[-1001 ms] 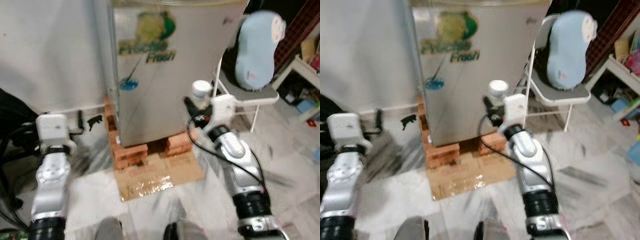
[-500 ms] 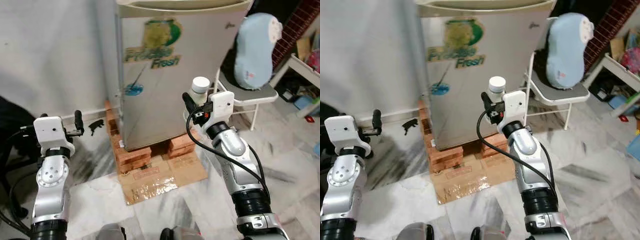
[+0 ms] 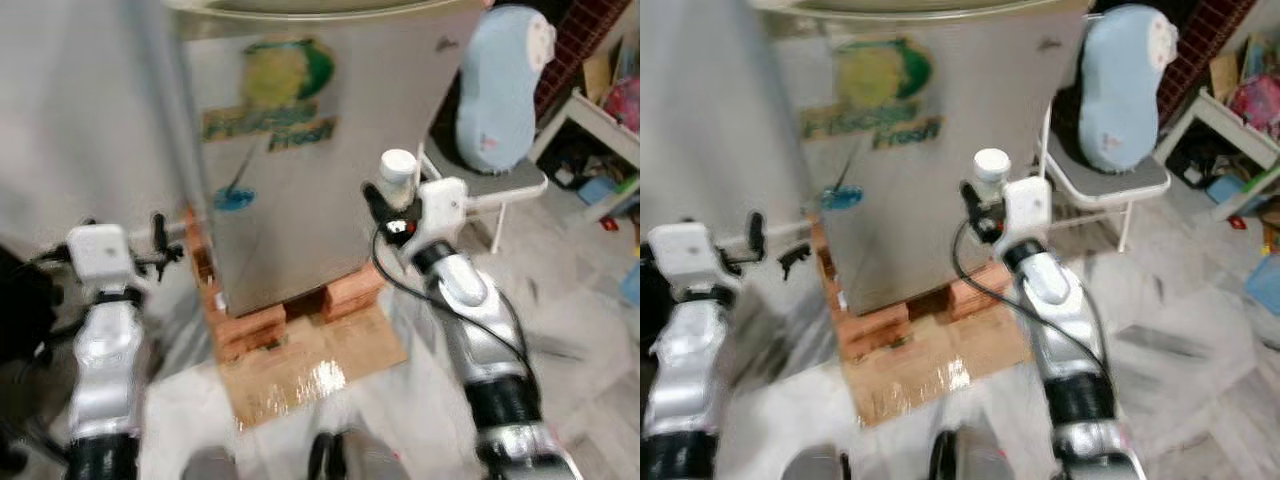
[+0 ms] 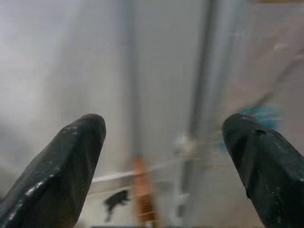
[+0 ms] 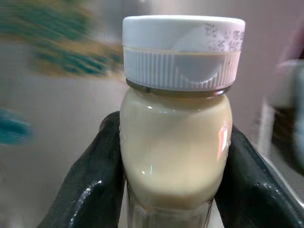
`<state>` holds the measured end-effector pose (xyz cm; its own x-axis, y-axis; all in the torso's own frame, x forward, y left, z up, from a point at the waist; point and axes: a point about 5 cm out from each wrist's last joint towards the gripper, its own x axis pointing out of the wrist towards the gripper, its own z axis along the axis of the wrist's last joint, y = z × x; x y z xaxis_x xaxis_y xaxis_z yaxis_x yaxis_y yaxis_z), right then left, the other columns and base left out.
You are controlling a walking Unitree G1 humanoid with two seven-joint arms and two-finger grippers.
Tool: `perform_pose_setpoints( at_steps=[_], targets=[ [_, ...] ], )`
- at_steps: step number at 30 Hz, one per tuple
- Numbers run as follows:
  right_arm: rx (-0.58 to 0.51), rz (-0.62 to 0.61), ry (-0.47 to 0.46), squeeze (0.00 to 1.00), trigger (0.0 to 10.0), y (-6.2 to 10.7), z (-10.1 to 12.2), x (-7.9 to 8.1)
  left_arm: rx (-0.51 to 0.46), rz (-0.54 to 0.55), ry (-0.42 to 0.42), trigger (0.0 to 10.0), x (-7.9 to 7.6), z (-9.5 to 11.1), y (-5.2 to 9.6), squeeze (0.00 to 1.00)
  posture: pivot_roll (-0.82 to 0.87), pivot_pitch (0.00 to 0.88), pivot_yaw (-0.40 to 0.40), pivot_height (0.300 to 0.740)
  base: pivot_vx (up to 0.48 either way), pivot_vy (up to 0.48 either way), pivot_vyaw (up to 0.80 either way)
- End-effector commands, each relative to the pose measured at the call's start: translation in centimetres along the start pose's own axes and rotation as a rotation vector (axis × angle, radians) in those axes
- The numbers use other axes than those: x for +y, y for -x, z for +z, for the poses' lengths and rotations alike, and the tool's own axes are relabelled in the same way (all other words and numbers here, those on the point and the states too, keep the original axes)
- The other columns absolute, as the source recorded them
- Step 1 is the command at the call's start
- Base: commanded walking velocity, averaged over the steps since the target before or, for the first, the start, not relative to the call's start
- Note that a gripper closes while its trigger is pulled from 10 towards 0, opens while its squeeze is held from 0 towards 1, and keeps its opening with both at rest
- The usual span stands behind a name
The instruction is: Restocking fridge
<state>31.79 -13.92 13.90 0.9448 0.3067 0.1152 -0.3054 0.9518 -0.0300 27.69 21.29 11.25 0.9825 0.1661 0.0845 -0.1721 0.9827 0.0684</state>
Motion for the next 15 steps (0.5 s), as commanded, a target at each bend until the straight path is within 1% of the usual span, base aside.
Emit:
perform_pose_setpoints(
  at_steps=[1,4,6,8,11,14,15],
  targets=[
    [-0.053,0.02,0.004,0.0,10.0,-0.5,1.2,0.5,-0.015,0.025,0.009,10.0,0.8,0.3,0.1,0.0,0.09,0.135,-0.113,0.74,0.0,0.0,0.0],
    [-0.049,0.018,0.005,0.0,10.0,-0.5,1.1,0.5,-0.015,0.014,0.02,10.0,0.8,0.3,0.1,0.0,0.09,0.135,-0.113,0.74,0.0,0.0,0.0],
    [-0.047,0.014,0.005,0.0,10.0,-0.4,1.1,0.4,-0.014,-0.012,0.031,10.0,1.1,0.4,0.0,0.0,0.08,0.141,-0.113,0.74,0.0,0.0,0.0],
    [-0.042,0.009,0.007,0.0,10.0,-0.3,1.0,0.2,-0.006,-0.052,0.05,10.0,1.5,0.4,-0.4,0.0,0.08,0.148,-0.115,0.74,0.0,0.0,0.0],
    [-0.037,0.005,0.012,0.0,10.0,-0.1,1.0,0.0,-0.041,-0.076,0.049,10.0,2.1,1.2,-1.1,0.0,0.07,0.153,-0.115,0.74,0.0,0.0,0.0],
    [-0.036,0.003,0.016,0.0,10.0,0.0,1.0,-0.1,-0.035,-0.123,0.046,10.0,2.6,1.2,-1.7,0.0,0.07,0.157,-0.114,0.74,0.0,0.0,0.0],
    [-0.037,0.002,0.018,0.0,10.0,0.0,1.1,-0.2,-0.036,-0.118,0.042,10.0,2.8,1.3,-1.9,0.0,0.06,0.16,-0.114,0.74,0.0,0.0,0.0]
  ],
)
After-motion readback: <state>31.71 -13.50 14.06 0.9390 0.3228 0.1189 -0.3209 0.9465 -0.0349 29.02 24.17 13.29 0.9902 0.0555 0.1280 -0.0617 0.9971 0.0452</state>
